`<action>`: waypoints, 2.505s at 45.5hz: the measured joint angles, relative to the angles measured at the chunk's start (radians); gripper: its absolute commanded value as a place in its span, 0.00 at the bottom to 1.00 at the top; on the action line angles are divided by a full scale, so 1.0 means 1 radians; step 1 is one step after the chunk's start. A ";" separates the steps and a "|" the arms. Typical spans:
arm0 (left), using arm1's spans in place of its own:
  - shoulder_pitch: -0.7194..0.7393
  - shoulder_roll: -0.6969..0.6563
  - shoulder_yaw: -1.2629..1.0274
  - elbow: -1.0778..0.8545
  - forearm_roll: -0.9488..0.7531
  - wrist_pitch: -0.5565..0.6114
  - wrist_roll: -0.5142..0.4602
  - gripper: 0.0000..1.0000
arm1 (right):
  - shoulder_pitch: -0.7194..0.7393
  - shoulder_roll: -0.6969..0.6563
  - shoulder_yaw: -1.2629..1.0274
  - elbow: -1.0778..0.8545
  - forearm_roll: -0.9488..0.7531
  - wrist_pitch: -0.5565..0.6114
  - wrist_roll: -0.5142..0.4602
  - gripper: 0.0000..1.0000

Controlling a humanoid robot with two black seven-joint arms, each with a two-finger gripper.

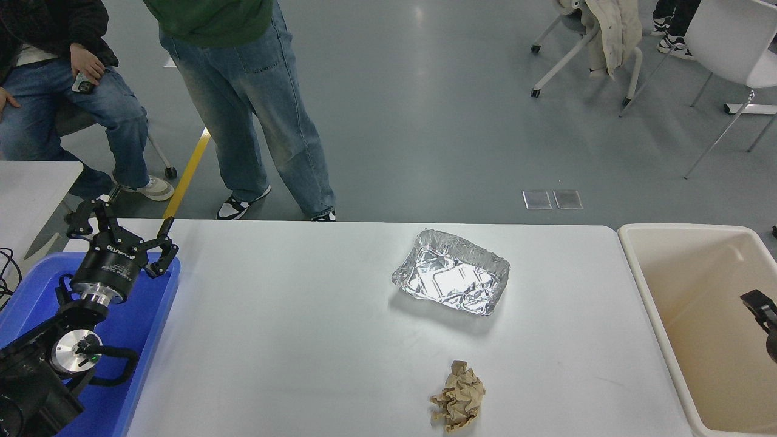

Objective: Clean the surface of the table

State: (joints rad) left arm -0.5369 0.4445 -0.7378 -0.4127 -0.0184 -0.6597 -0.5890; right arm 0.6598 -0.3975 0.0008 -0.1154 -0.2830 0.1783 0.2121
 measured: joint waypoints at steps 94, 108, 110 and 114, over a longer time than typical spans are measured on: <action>0.000 0.000 0.000 0.000 0.000 0.000 0.000 1.00 | -0.273 -0.236 0.823 1.247 0.192 -0.065 0.095 1.00; 0.000 0.000 0.000 0.000 0.000 0.000 0.000 1.00 | -0.015 -0.347 0.534 1.397 -0.183 -0.077 -0.120 1.00; 0.000 0.000 0.000 0.000 0.000 0.000 0.000 1.00 | 0.050 -0.361 0.470 1.424 -0.220 -0.076 -0.165 1.00; 0.000 0.000 0.000 0.000 0.000 0.000 0.000 1.00 | 0.172 -0.374 0.349 1.465 -0.270 -0.075 -0.242 1.00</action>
State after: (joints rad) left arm -0.5369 0.4448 -0.7378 -0.4126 -0.0183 -0.6597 -0.5890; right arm 0.8318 -0.7710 0.3499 1.3492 -0.5530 0.1028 -0.0302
